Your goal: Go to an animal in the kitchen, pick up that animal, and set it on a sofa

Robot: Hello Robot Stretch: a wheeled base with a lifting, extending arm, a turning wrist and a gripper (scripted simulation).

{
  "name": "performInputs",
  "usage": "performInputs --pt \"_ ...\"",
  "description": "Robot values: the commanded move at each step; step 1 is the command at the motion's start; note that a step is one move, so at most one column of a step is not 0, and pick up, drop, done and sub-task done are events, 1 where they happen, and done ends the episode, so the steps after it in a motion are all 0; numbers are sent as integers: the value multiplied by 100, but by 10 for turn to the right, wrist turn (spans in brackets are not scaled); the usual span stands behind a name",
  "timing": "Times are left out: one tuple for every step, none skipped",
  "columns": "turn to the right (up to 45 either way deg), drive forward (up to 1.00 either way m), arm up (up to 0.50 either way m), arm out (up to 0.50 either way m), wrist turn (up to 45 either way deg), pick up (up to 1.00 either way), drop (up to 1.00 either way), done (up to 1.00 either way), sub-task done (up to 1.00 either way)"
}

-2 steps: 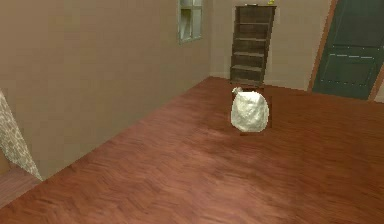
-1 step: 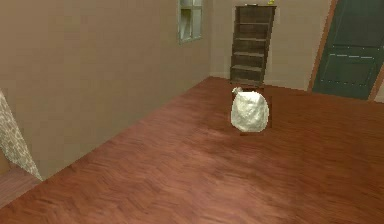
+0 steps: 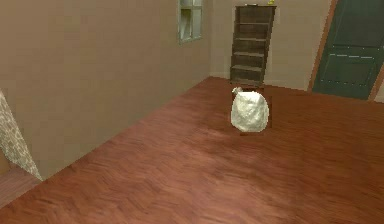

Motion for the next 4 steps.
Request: performInputs --pt "0 0 0 0 -30 0 0 0 0" --pt "0 0 0 -44 0 0 0 0 0" --pt "-450 0 0 0 0 0 0 0 0" --pt "-360 0 0 0 0 0 0 0 0"
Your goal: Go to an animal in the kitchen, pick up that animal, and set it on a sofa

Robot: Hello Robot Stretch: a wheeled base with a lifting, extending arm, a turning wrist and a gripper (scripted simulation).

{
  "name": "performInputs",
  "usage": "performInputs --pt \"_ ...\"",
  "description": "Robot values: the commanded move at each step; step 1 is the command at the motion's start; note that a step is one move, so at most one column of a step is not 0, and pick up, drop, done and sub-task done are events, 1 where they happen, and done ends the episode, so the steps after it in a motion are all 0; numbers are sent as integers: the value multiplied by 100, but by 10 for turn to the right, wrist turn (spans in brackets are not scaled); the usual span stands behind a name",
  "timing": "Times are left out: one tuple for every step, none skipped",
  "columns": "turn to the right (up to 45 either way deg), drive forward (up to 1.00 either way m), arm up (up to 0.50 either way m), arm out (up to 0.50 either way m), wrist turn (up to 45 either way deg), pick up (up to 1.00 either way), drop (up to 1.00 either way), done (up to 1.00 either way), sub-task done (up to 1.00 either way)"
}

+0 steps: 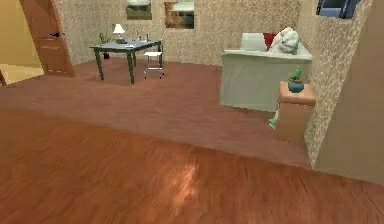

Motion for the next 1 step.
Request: performInputs --pt "0 100 0 0 0 0 0 0 0"
